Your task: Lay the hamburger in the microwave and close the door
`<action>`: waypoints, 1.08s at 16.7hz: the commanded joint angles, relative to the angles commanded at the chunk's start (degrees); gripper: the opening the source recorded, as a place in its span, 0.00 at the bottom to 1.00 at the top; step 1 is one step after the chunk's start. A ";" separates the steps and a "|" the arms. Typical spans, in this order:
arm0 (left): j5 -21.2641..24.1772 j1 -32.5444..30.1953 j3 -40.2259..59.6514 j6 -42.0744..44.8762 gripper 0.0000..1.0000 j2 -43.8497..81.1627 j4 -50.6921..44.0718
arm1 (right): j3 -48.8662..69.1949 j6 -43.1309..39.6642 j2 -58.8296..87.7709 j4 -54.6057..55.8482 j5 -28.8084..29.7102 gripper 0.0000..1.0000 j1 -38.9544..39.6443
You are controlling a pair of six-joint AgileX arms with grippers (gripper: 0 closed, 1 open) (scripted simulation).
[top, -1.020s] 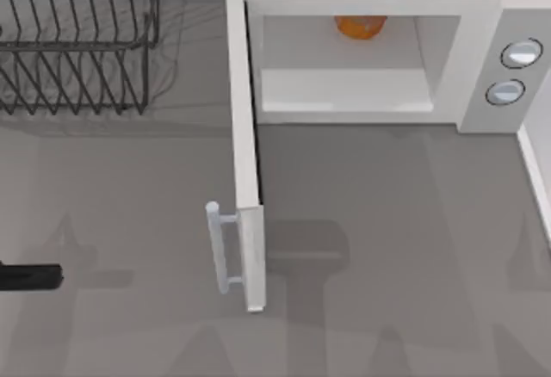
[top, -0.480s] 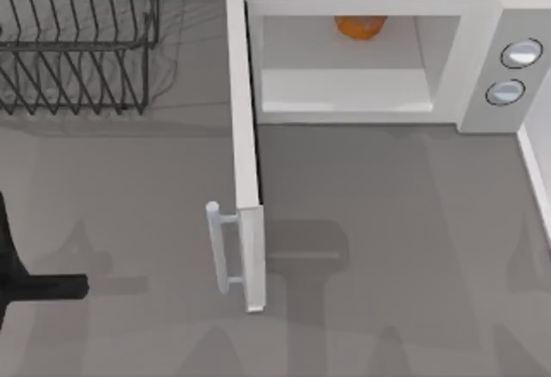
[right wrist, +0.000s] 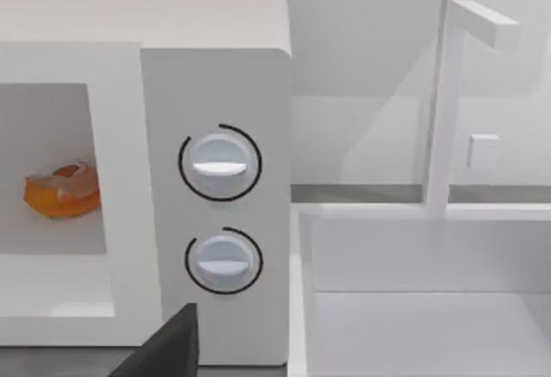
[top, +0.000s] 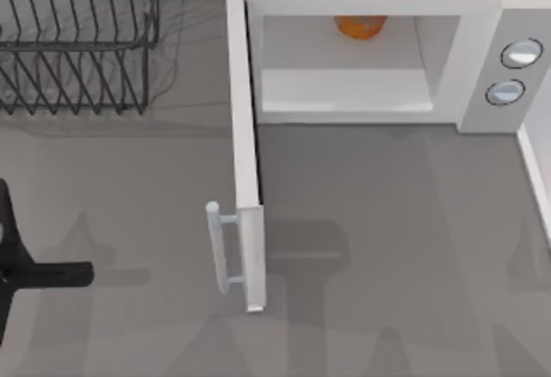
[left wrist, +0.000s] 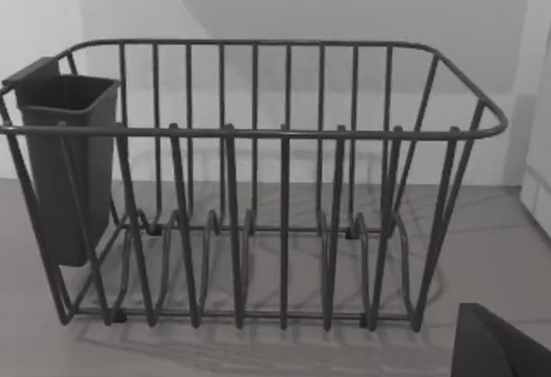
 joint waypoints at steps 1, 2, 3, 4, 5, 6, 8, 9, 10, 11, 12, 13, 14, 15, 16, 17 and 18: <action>0.61 0.52 -0.48 0.04 0.00 2.22 2.83 | 0.00 0.00 0.00 0.00 0.00 1.00 0.00; 1.23 1.05 -0.87 0.07 0.00 4.16 5.16 | 0.00 0.00 0.00 0.00 0.00 1.00 0.00; 1.80 1.55 -1.15 0.10 0.00 5.72 6.90 | 0.00 0.00 0.00 0.00 0.00 1.00 0.00; 2.23 1.94 -1.32 0.12 0.00 6.75 8.03 | 0.00 0.00 0.00 0.00 0.00 1.00 0.00; 2.47 2.15 -1.39 0.12 0.00 7.22 8.54 | 0.00 0.00 0.00 0.00 0.00 1.00 0.00; 2.49 2.17 -1.39 0.12 0.00 7.26 8.58 | 0.00 0.00 0.00 0.00 0.00 1.00 0.00; 2.41 2.80 1.35 0.14 0.00 9.31 8.42 | 0.00 0.00 0.00 0.00 0.00 1.00 0.00; 2.41 2.73 1.45 0.08 0.00 9.40 8.34 | 0.00 0.00 0.00 0.00 0.00 1.00 0.00; 2.38 2.30 2.05 -0.29 0.00 9.95 7.76 | 0.00 0.00 0.00 0.00 0.00 1.00 0.00; 2.30 1.60 3.19 -0.96 0.00 10.99 6.67 | 0.00 0.00 0.00 0.00 0.00 1.00 0.00; 2.19 0.74 4.86 -1.88 0.00 12.50 4.99 | 0.00 0.00 0.00 0.00 0.00 1.00 0.00; 2.08 -0.14 6.93 -3.01 0.00 14.34 2.74 | 0.00 0.00 0.00 0.00 0.00 1.00 0.00; 2.00 -0.99 9.32 -4.31 0.00 16.40 -0.06 | 0.00 0.00 0.00 0.00 0.00 1.00 0.00; 1.92 -1.83 11.97 -5.76 0.00 18.59 -3.40 | 0.00 0.00 0.00 0.00 0.00 1.00 0.00; 1.77 -2.77 14.87 -7.36 0.00 20.96 -7.33 | 0.00 0.00 0.00 0.00 0.00 1.00 0.00; 1.67 -3.71 17.92 -9.05 0.00 23.49 -11.58 | 0.00 0.00 0.00 0.00 0.00 1.00 0.00; 1.64 -4.60 21.11 -10.82 0.00 26.02 -15.95 | 0.00 0.00 0.00 0.00 0.00 1.00 0.00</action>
